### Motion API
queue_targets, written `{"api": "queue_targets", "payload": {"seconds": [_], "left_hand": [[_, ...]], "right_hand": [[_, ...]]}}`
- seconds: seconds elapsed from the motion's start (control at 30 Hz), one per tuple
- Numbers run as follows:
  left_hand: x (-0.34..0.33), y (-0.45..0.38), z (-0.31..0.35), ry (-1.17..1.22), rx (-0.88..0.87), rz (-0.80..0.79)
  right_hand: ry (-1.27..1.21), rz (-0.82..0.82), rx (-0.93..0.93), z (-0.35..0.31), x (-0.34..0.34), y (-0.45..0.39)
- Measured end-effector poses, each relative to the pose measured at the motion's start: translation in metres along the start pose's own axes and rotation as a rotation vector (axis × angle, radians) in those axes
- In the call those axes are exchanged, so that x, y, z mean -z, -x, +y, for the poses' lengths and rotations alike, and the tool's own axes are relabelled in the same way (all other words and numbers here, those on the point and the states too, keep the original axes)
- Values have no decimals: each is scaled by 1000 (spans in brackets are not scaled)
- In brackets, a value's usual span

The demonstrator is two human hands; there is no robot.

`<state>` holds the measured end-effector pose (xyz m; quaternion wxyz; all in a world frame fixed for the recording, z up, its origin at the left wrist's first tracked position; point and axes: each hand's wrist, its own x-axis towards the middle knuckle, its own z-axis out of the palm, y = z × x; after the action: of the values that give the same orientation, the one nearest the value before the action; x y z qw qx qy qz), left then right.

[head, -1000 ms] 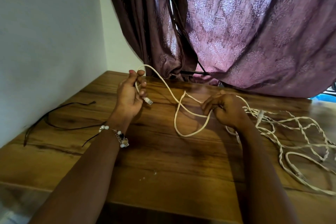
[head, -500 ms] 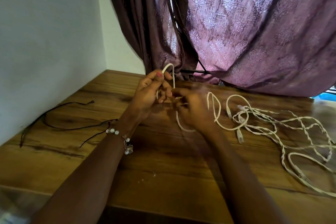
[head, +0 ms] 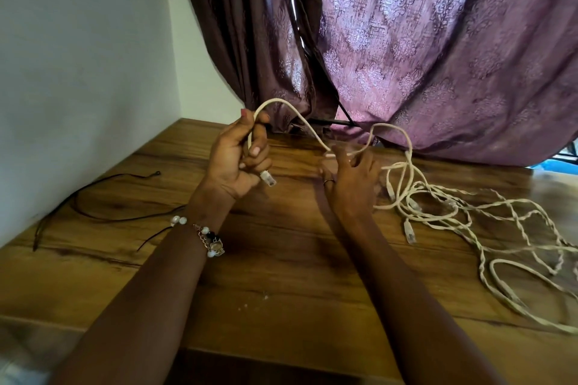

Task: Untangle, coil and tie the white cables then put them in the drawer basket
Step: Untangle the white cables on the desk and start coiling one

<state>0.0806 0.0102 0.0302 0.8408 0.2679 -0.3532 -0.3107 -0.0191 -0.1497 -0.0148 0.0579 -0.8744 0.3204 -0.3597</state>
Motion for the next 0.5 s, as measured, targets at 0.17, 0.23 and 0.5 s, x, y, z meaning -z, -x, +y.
{"api": "queue_targets", "payload": {"seconds": [0.17,0.23,0.5], "left_hand": [[0,1,3,96,10,24],[2,1,5,140,-13,36],[17,-4,5,277,-179,73]], "right_hand": [[121,-90,148,4,4,0],[182,-65,283,1,6,2],[347,-51,500,-8,7,6]]}}
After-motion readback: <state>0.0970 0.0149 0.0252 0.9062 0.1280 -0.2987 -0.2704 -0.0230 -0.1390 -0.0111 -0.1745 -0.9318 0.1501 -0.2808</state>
